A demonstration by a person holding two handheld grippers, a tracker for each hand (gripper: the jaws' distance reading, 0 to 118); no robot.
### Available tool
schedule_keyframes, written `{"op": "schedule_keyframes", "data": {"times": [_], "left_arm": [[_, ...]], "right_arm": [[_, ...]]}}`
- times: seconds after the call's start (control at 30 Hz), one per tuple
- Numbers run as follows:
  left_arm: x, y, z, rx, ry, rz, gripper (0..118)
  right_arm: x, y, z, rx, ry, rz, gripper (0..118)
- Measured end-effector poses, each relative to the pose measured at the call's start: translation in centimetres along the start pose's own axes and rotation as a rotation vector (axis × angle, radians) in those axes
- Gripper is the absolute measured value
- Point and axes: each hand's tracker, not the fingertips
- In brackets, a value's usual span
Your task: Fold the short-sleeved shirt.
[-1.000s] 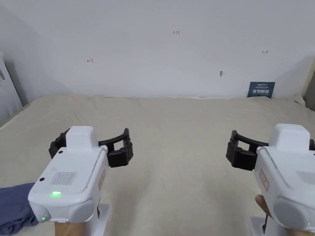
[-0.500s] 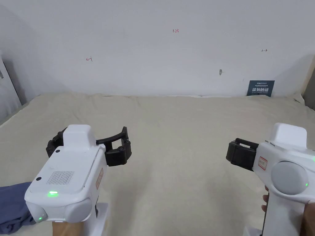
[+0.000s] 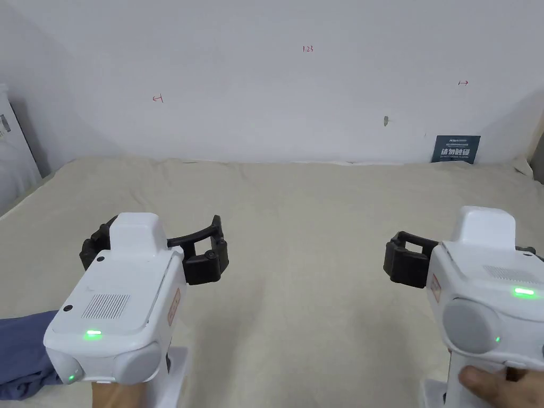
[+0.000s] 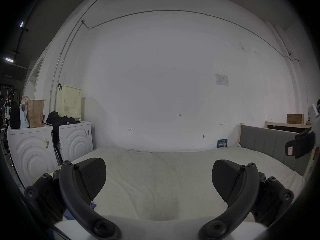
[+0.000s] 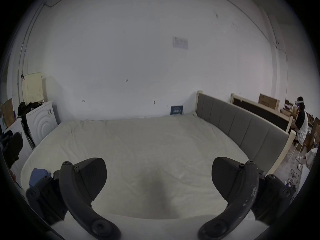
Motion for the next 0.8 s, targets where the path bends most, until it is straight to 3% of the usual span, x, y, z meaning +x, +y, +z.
{"op": "schedule_keyframes", "data": {"times": [0.2, 0.8], "left_arm": [[-0.2, -0.2, 0.0, -0.001, 0.005, -0.003, 118], [-0.3, -0.3, -0.1, 0.003, 0.007, -0.001, 118]], "right_arm": [[0.2, -2.0, 0.5, 0.299, 0.087, 0.039, 118], [1.6, -2.4, -0.2, 0.358, 0.101, 0.017, 118]]}}
